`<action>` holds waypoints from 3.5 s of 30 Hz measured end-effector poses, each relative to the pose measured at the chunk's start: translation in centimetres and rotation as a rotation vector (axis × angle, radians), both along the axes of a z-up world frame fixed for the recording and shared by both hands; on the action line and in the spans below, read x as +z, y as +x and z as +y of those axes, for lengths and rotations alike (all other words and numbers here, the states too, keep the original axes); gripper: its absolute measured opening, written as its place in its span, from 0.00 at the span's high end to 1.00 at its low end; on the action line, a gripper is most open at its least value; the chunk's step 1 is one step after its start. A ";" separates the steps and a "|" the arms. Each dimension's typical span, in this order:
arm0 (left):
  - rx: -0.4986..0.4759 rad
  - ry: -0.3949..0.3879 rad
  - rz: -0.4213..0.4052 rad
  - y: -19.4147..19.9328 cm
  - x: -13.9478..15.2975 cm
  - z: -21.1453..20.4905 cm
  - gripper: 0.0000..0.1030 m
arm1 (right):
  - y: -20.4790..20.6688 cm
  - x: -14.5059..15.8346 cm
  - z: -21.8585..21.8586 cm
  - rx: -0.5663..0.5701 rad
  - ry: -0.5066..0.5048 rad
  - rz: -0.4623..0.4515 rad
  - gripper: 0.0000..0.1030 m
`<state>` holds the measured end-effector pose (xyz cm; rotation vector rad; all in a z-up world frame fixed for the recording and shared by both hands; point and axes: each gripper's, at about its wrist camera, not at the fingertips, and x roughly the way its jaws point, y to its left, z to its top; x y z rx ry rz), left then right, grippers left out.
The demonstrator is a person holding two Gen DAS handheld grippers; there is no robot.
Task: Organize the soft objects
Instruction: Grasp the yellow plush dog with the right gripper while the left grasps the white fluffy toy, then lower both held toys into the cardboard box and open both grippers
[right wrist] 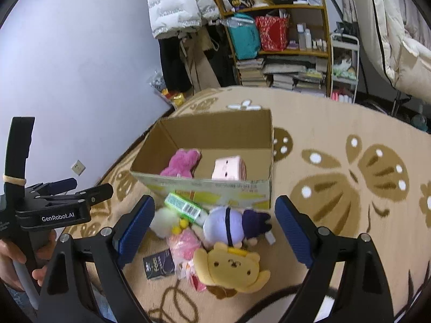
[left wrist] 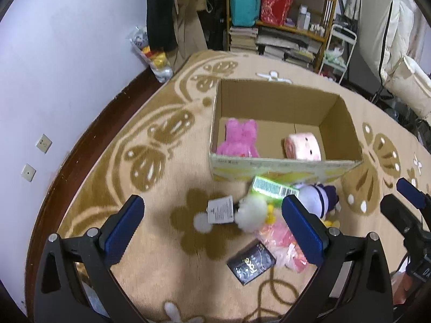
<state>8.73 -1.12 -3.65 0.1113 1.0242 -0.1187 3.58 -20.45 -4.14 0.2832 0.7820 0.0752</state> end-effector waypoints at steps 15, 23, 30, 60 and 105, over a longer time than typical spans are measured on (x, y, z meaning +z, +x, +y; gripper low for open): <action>-0.020 0.049 0.164 1.8 -5.3 -1.7 0.02 | 1.4 -5.8 1.6 0.049 0.000 0.218 0.08; -0.023 0.060 0.204 3.0 -7.1 -2.6 0.02 | 2.5 -8.3 2.0 0.062 -0.001 0.309 0.08; -0.021 0.053 0.239 4.0 -8.5 -3.0 0.02 | 3.5 -10.4 1.9 0.057 0.018 0.391 0.08; -0.059 0.043 0.351 5.9 -14.3 -4.7 0.52 | 4.7 -15.3 -0.9 0.021 0.147 0.572 0.19; -0.023 -0.045 -0.204 1.0 2.4 -2.0 0.72 | 0.5 2.3 -1.7 -0.020 0.062 -0.130 0.26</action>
